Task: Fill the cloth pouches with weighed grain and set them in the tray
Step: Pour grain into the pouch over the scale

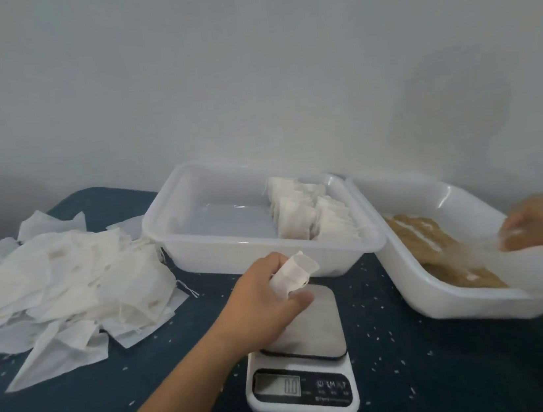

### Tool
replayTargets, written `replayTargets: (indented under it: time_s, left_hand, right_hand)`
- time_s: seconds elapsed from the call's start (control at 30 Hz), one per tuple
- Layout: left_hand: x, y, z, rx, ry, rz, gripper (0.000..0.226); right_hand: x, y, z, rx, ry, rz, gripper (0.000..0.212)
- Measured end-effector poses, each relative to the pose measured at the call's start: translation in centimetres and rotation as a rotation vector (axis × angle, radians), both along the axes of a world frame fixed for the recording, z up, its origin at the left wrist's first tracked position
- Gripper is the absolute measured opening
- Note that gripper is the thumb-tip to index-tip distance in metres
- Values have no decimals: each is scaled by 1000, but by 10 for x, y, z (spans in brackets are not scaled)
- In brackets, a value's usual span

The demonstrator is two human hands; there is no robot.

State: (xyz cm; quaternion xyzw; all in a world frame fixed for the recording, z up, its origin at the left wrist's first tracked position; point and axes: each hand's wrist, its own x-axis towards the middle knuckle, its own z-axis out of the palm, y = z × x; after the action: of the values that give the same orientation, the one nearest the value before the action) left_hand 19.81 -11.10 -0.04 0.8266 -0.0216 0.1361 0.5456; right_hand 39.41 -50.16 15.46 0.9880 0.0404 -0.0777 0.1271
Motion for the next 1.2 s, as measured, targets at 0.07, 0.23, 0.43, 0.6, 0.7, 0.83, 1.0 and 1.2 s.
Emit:
replayTargets:
  time_s: [0.07,0.23,0.43,0.6,0.7,0.83,1.0,1.2]
  left_hand:
    - [0,0,0,-15,8,-8,22]
    - [-1,-2,-1,4,19,-3,21]
    - [-1,-3,-2,-6,16,-13,25]
    - [-2,-4,-1,-9,15,-5,19]
    - [-3,-6,-1,-5,15,-8,20]
    - [-4,-7,-2,7,17,1,21]
    - [-4,-6,-3,21,11,6,20]
    - [-2,-4,-5,14,20,19,22]
  right_hand:
    - [8,-14,15,-22,-21,17,31]
    - [6,-13,35,44,77,-21,18]
    - [8,10,13,158,282,-8,29]
    - [13,27,-24,378,148,-39,18]
    - [18,44,-42,496,87,-77,33]
    - [32,65,-64,664,30,-175,30]
    - [60,89,-91,788,-11,-271,24]
    - [83,110,-113,825,-150,-319,21]
